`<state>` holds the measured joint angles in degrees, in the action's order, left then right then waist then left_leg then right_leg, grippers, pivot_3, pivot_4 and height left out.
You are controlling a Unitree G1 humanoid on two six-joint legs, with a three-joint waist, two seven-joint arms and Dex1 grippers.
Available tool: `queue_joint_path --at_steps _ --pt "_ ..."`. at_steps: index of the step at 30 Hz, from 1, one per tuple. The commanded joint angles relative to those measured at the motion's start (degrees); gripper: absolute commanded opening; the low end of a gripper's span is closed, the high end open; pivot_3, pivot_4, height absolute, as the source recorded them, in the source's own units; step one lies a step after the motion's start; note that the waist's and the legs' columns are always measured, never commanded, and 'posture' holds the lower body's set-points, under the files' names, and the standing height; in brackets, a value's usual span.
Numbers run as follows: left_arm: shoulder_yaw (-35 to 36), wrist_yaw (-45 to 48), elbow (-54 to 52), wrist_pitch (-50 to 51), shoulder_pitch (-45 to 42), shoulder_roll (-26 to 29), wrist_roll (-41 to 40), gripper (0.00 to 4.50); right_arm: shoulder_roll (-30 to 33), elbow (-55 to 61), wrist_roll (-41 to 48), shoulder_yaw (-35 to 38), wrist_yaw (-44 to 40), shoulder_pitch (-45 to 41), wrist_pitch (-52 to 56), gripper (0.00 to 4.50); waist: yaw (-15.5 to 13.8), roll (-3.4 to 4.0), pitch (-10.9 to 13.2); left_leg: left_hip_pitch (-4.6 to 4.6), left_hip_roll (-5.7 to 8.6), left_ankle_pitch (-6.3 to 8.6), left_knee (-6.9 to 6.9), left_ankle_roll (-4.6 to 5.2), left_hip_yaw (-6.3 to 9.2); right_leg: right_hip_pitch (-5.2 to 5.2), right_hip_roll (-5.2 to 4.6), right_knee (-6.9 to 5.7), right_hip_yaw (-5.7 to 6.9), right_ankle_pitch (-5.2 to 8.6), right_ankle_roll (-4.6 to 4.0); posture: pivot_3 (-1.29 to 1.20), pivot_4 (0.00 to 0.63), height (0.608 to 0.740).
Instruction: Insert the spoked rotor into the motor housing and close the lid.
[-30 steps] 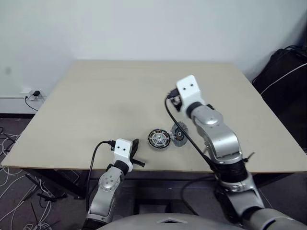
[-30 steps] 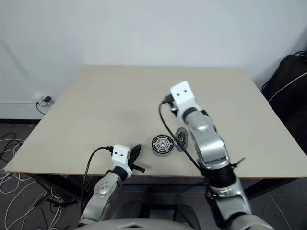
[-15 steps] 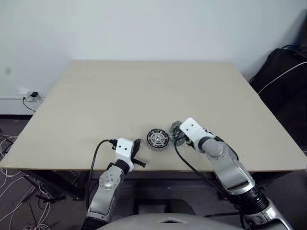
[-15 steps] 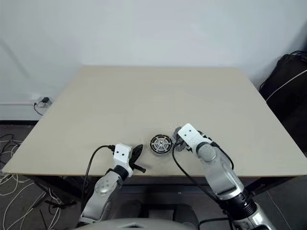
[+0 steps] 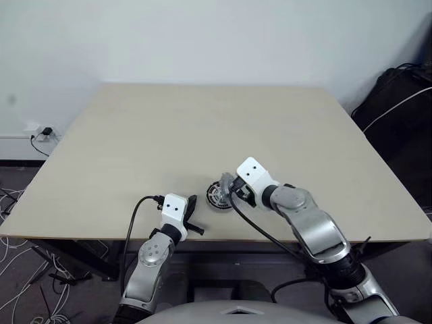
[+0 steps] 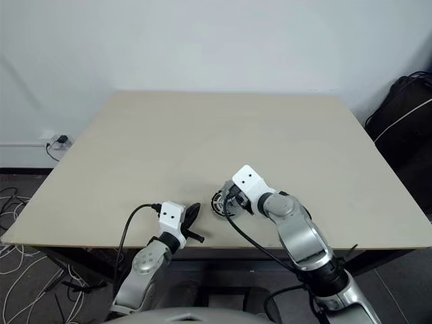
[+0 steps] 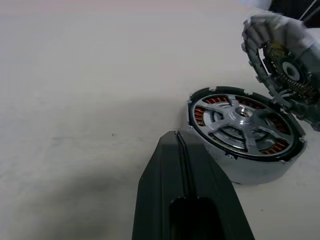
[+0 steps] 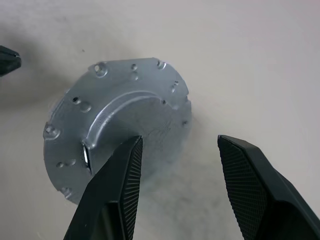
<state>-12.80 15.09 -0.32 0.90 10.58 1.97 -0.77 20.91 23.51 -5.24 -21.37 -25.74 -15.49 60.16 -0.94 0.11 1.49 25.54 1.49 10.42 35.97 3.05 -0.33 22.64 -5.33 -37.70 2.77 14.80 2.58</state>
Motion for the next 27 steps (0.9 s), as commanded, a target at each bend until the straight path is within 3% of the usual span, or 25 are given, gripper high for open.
queue_joint_path --at_steps 1,11,16,19,24,27 --pt "0.06 0.04 -2.38 -0.54 -0.4 -0.16 -0.73 0.0 -1.73 -2.45 0.73 -1.38 0.52 -1.63 -2.07 2.56 0.0 0.0 0.0 0.0 0.0 0.0 0.0 0.0 0.0 0.0 0.0 0.0 0.0 0.0 0.0 0.0 0.0 0.74" --pt "-0.15 -0.34 -3.0 -0.36 -0.2 -0.27 -0.4 0.0 -7.6 -15.92 0.12 -2.97 3.19 -1.97 -9.03 2.56 0.08 0.02 -0.02 -0.02 0.0 0.0 0.01 0.0 0.0 -0.02 0.0 -0.04 0.01 -0.01 0.03 0.0 0.0 0.74" --pt "-0.08 -0.61 -3.33 -0.28 0.06 -0.23 -0.34 0.0 -7.49 -16.38 1.3 -2.34 1.8 -1.32 -10.32 2.56 0.06 0.04 -0.09 -0.04 0.01 0.0 0.01 0.0 0.0 -0.04 -0.01 -0.05 0.01 -0.02 0.04 0.0 0.0 0.74" --pt "-0.12 -0.79 -3.51 -0.18 0.16 -0.24 -0.3 0.0 -5.77 -14.63 2.68 -2.5 -1.11 -0.66 -12.07 1.92 -0.04 0.05 -0.09 -0.04 0.01 0.0 0.01 0.0 0.01 -0.04 -0.01 -0.04 0.01 -0.02 0.04 0.0 0.0 0.74" --pt "-0.17 -0.83 -3.69 0.01 0.11 -0.16 -0.43 0.0 -2.89 -14.79 5.58 -0.91 -6.06 -0.64 -17.26 0.24 -0.14 0.05 -0.08 -0.04 0.03 0.0 0.01 0.0 0.0 -0.05 -0.04 -0.02 0.01 -0.02 0.05 0.0 0.0 0.74" --pt "-0.13 -0.77 -3.76 0.12 0.01 -0.09 -0.49 0.0 -1.94 -16.62 7.4 0.55 -8.33 -1.49 -20.64 0.05 -0.17 0.05 -0.07 -0.04 0.03 0.0 0.01 0.0 0.01 -0.05 -0.03 -0.03 0.02 -0.02 0.05 0.0 0.0 0.74"
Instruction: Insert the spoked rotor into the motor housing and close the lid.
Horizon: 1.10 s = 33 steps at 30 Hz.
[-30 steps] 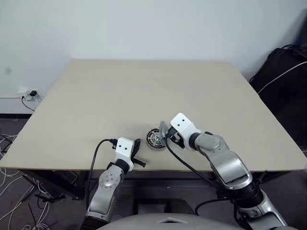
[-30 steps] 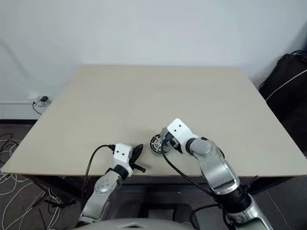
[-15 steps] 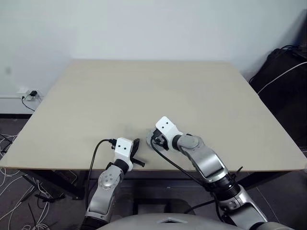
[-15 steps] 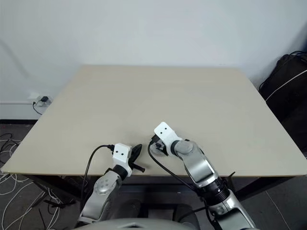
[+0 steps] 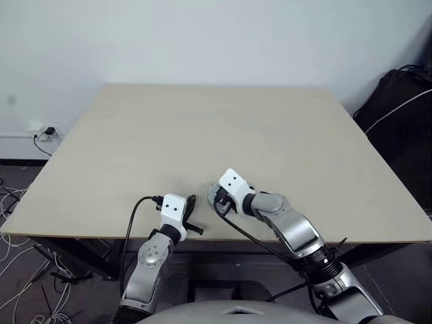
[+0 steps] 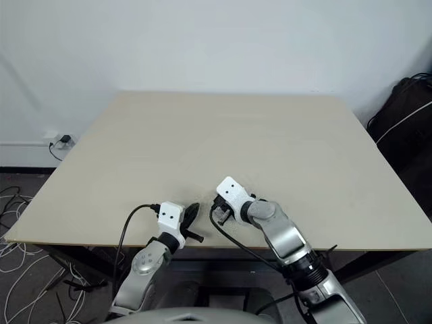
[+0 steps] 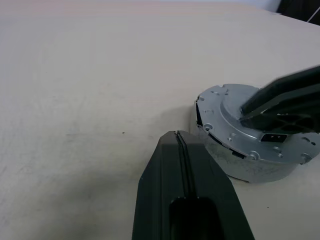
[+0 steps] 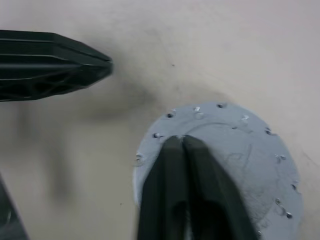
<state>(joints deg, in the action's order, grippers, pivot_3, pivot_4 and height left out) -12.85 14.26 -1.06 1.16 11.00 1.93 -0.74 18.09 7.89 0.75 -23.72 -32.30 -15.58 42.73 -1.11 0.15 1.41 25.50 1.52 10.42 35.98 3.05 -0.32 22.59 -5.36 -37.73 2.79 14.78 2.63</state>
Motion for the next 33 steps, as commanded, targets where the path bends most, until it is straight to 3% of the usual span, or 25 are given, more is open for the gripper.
queue_joint_path --at_steps 1,12,16,25,27,33 --pt "-0.06 0.08 -3.02 -0.11 -0.46 -0.05 -0.54 0.0 1.13 -1.82 1.82 3.31 -2.41 -1.81 -4.48 0.05 0.0 0.0 0.0 0.0 0.0 0.0 0.0 0.0 0.0 0.0 0.0 0.0 0.0 0.0 0.0 0.0 0.0 0.74" --pt "0.28 -0.07 -3.31 -0.01 -0.51 0.09 -0.58 0.0 2.63 -13.19 1.98 3.59 -9.66 -6.69 -17.99 0.05 0.05 -0.01 0.03 0.0 0.0 0.0 0.0 0.01 -0.04 0.02 0.05 0.01 0.0 -0.07 -0.12 0.0 0.0 0.74" --pt "0.4 -0.22 -3.52 0.04 -0.38 0.12 -0.55 0.0 2.48 -17.59 1.95 3.91 -11.74 -8.29 -21.48 0.93 0.03 -0.02 0.03 0.0 0.01 -0.01 0.02 0.01 -0.05 0.02 0.05 0.0 0.03 -0.14 -0.22 0.0 0.0 0.74" --pt "0.77 -0.95 -4.18 0.11 0.22 0.24 -0.27 0.0 3.18 -22.8 1.32 3.73 -15.43 -9.95 -26.01 3.97 0.01 -0.02 0.03 0.0 0.0 -0.01 0.03 0.01 -0.05 0.03 0.09 -0.01 0.05 -0.18 -0.28 0.0 0.0 0.74" --pt "0.85 -1.02 -4.24 0.06 0.3 0.25 -0.23 0.0 3.33 -23.15 1.19 3.68 -16.16 -9.89 -26.25 4.46 0.0 -0.02 0.03 0.0 0.0 -0.01 0.03 0.01 -0.05 0.03 0.09 -0.01 0.06 -0.19 -0.3 0.0 0.0 0.74" --pt "1.02 -1.11 -4.35 -0.06 0.39 0.24 -0.2 0.0 3.71 -23.44 0.69 3.66 -17.67 -9.53 -26.09 4.46 -0.03 -0.01 0.03 0.0 0.0 -0.01 0.04 0.01 -0.05 0.03 0.08 -0.02 0.05 -0.19 -0.29 0.0 0.0 0.74"
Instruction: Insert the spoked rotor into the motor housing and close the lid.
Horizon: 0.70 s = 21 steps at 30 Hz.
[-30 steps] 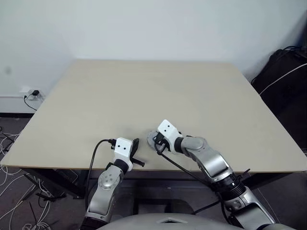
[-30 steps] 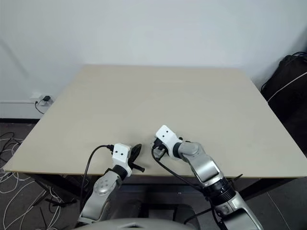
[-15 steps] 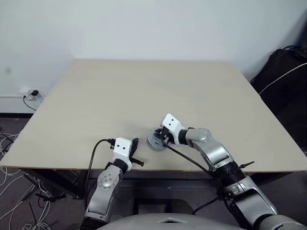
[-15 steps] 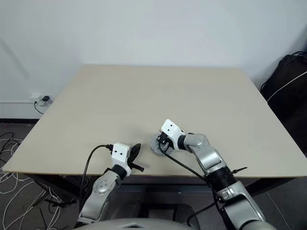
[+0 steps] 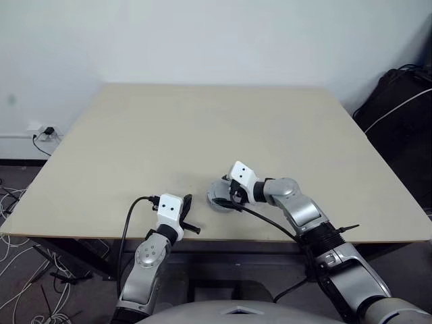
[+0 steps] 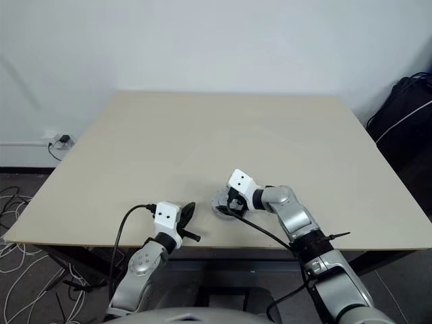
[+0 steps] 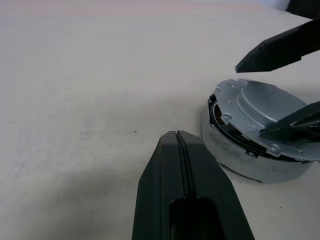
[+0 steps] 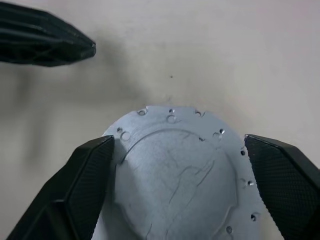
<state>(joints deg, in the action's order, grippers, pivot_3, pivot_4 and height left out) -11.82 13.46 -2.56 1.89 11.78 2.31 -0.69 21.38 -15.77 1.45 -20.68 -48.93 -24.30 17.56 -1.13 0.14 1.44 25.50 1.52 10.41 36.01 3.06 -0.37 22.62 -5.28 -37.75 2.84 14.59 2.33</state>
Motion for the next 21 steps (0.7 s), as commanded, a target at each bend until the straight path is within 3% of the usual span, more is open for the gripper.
queue_joint_path --at_steps 1,9,12,14,21 --pt "0.0 -0.32 -2.9 -0.78 -0.37 -0.13 -0.26 0.0 0.51 -0.05 -0.09 0.61 -1.33 -0.84 -0.91 4.46 -0.01 0.0 0.0 0.0 0.0 0.0 0.0 0.0 0.0 0.0 0.0 0.0 0.0 0.0 0.0 0.0 0.0 0.74" --pt "0.17 -0.24 -3.43 -0.5 -0.36 0.14 -0.31 0.0 -0.01 -3.02 0.42 1.11 -3.2 -1.56 0.32 4.46 -0.02 0.01 -0.01 -0.02 0.0 0.0 0.0 0.0 0.0 -0.01 0.0 -0.01 0.0 0.0 -0.01 0.0 0.0 0.74" --pt "0.3 -0.31 -3.73 -0.46 -0.13 0.25 -0.33 0.0 -0.5 -3.12 0.77 1.54 -3.12 -1.51 0.85 3.89 -0.02 0.02 -0.01 -0.03 0.0 0.0 0.0 0.0 0.0 -0.01 0.0 -0.03 0.0 0.0 -0.01 0.0 0.0 0.74" --pt "0.33 -0.39 -3.8 -0.4 -0.08 0.24 -0.29 0.0 -0.71 -2.93 0.76 1.58 -3.14 -1.34 1.04 3.28 -0.02 0.02 -0.01 -0.03 0.0 0.0 0.0 0.0 0.0 -0.01 0.0 -0.04 -0.01 -0.01 -0.01 0.0 0.0 0.74" --pt "0.17 -0.46 -3.91 -0.21 -0.01 0.16 -0.39 0.0 -1.55 -0.69 1.95 2.7 -2.01 -0.21 3.29 3.19 -0.02 0.02 -0.02 -0.04 0.0 0.0 0.01 0.0 0.0 -0.02 0.01 -0.04 -0.02 -0.02 -0.02 0.0 0.0 0.74"
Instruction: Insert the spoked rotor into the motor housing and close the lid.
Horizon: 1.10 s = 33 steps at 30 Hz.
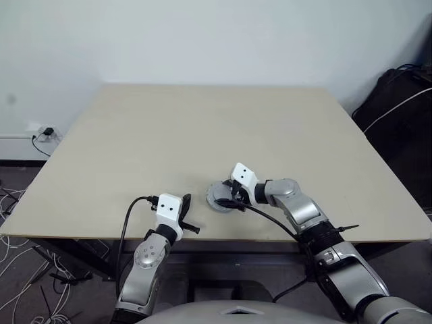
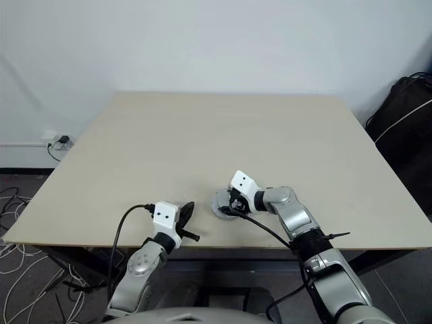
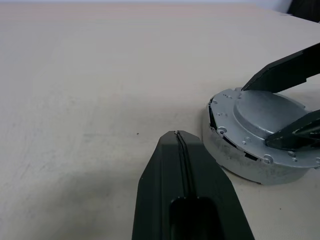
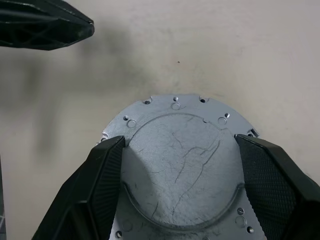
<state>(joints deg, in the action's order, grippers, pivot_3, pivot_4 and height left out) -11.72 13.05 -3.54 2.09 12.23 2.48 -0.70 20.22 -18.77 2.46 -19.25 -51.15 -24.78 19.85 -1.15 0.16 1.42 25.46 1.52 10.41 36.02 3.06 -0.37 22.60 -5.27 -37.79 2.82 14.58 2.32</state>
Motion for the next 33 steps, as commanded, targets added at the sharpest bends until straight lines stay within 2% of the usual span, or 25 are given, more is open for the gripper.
queue_joint_path --at_steps 1,17,33 --pt "0.03 -0.04 -2.95 -0.37 -0.46 -0.01 -0.42 0.0 -0.57 2.84 1.28 1.57 0.47 0.53 1.4 3.19 0.0 0.0 0.0 0.0 0.0 0.0 0.0 0.0 0.0 0.0 0.0 0.0 -0.01 0.0 0.0 0.0 0.0 0.74" --pt "-0.43 -0.12 -2.4 -0.68 -0.4 -0.38 -0.34 0.0 -2.59 4.66 -0.16 1.79 6.34 2.52 4.71 3.19 0.07 0.02 -0.02 -0.11 0.0 0.0 0.0 0.0 -0.01 -0.08 0.0 -0.03 -0.02 0.0 0.02 0.0 0.0 0.74" --pt "-0.34 -0.13 -2.45 -0.68 -0.4 -0.41 -0.54 0.0 -0.9 3.93 -2.51 -0.7 5.21 -0.12 9.41 3.19 0.03 0.28 -0.23 -0.16 0.0 0.0 0.0 0.0 -0.02 -0.1 0.01 -0.03 -0.05 0.02 0.09 0.0 0.0 0.74"
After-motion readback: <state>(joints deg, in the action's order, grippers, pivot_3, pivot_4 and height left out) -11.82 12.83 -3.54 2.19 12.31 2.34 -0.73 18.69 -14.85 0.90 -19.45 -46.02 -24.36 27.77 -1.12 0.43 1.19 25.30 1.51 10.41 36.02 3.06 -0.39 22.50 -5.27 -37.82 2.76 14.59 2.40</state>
